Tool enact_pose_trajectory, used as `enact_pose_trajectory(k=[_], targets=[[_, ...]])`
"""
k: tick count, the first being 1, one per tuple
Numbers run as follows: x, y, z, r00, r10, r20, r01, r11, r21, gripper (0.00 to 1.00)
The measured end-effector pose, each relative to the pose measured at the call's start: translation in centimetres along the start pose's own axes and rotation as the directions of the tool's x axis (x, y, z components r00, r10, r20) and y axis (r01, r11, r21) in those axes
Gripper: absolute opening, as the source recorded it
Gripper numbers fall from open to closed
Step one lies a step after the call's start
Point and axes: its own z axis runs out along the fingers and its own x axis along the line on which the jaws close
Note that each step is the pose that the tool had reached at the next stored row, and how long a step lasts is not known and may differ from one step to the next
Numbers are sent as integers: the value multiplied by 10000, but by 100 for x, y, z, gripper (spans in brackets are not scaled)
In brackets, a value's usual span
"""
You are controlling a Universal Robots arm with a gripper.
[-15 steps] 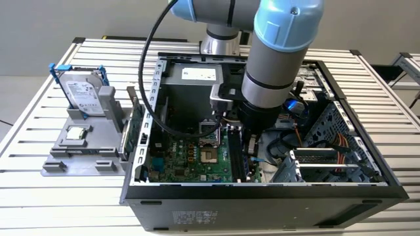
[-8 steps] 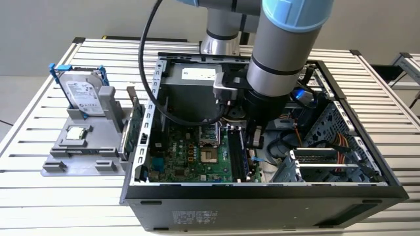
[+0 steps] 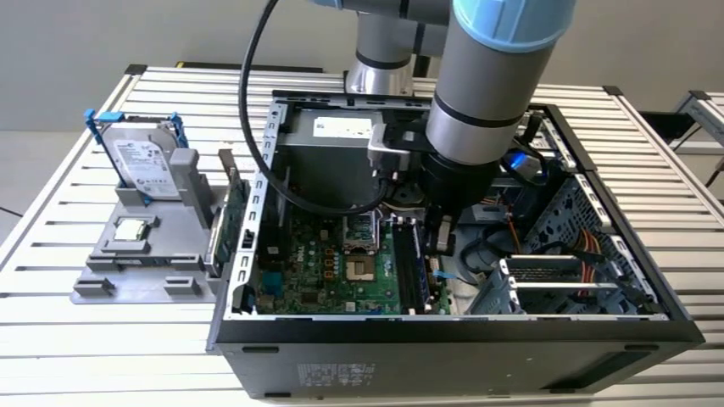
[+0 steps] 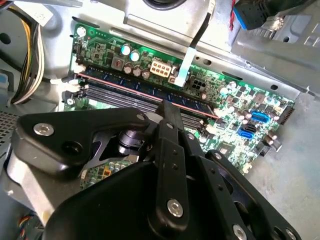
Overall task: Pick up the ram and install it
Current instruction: 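Press down the ram until it locks into place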
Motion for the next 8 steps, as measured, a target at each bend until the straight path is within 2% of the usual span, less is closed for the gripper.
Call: enact_pose_trajectory(k=[8], targets=[[0, 0, -1, 10000, 0, -1, 0, 10000, 0, 0]])
